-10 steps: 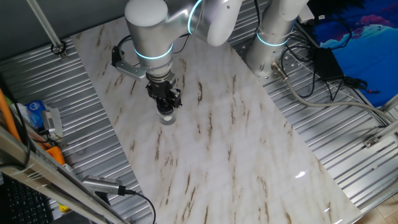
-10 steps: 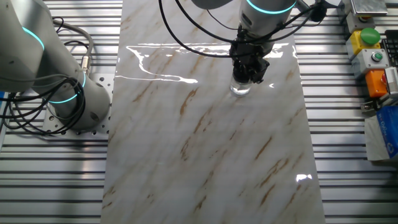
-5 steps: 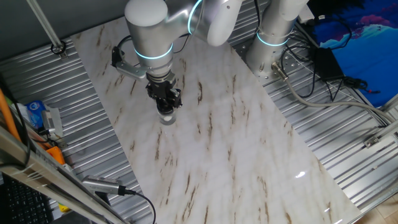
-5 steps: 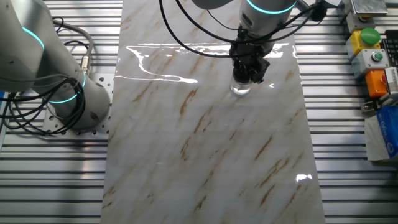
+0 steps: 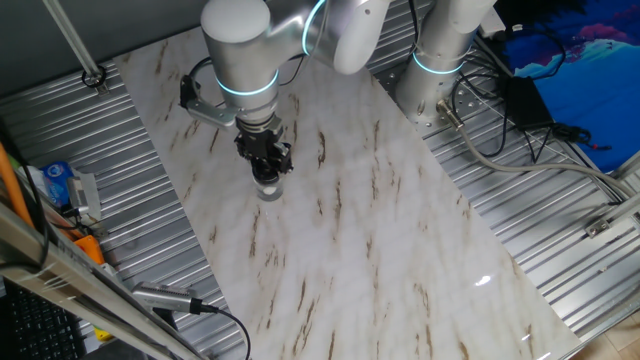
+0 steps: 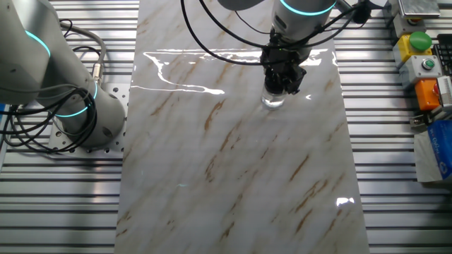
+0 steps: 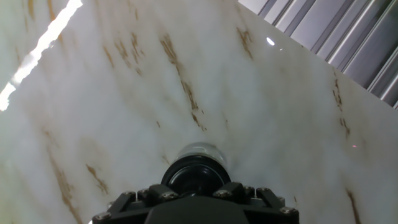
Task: Unscrew the lid from the jar
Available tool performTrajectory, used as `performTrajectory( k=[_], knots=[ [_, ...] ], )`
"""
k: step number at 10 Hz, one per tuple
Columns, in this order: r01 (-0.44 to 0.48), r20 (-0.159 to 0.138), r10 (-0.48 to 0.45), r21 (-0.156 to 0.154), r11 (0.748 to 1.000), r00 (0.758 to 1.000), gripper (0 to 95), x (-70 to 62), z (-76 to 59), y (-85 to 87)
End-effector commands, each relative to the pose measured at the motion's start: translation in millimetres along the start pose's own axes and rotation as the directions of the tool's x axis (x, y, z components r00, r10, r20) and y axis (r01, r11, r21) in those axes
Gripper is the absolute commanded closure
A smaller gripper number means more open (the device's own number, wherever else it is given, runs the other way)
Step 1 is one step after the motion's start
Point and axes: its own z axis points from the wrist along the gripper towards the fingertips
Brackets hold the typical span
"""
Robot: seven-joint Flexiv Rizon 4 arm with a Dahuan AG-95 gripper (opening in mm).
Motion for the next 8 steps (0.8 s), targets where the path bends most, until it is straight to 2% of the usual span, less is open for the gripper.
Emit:
performTrajectory(
  k=[1, 8],
  knots=[
    [0.005, 0.001, -0.005, 0.0, 1.0, 1.0, 95.0, 0.1, 1.3, -0.2],
    [0.048, -0.003, -0.048, 0.002, 0.999, 0.999, 95.0, 0.1, 1.3, -0.2]
  ],
)
